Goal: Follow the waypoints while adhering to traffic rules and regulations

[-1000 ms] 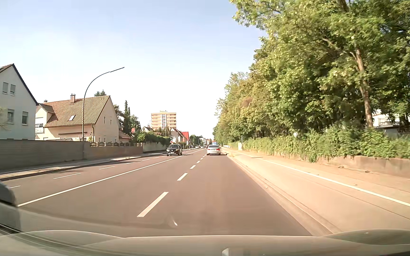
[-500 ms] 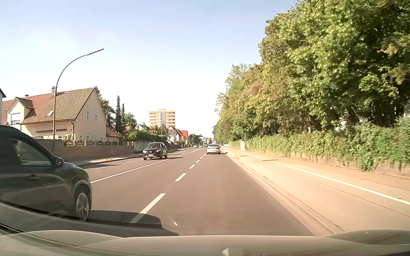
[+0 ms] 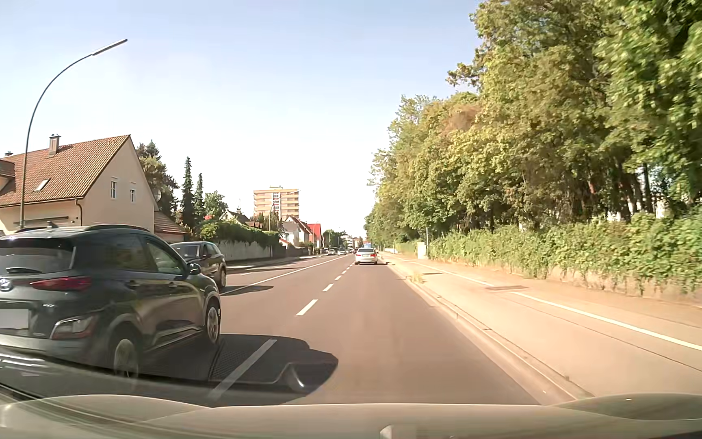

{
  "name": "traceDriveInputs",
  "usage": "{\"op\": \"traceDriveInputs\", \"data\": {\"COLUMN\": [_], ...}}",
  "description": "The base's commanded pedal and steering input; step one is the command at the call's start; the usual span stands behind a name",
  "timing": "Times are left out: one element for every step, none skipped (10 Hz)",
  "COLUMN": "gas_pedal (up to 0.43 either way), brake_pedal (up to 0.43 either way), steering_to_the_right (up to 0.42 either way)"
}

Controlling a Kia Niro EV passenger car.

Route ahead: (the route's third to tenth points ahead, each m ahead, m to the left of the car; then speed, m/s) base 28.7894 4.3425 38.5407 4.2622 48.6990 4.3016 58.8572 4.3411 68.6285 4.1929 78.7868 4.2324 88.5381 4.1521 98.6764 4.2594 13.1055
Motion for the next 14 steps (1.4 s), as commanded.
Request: {"op": "traceDriveInputs", "data": {"gas_pedal": [0.067, 0.067, 0.067, 0.067, 0.059, 0.059, 0.0, 0.0, 0.0, 0.0, 0.0, 0.0, 0.0, 0.0], "brake_pedal": [0.0, 0.0, 0.0, 0.0, 0.0, 0.0, 0.0, 0.0, 0.0, 0.0, 0.0, 0.0, 0.0, 0.0], "steering_to_the_right": [-0.004, -0.004, -0.004, -0.004, -0.004, -0.004, -0.004, -0.004, -0.004, -0.004, -0.004, -0.004, -0.004, -0.003]}}
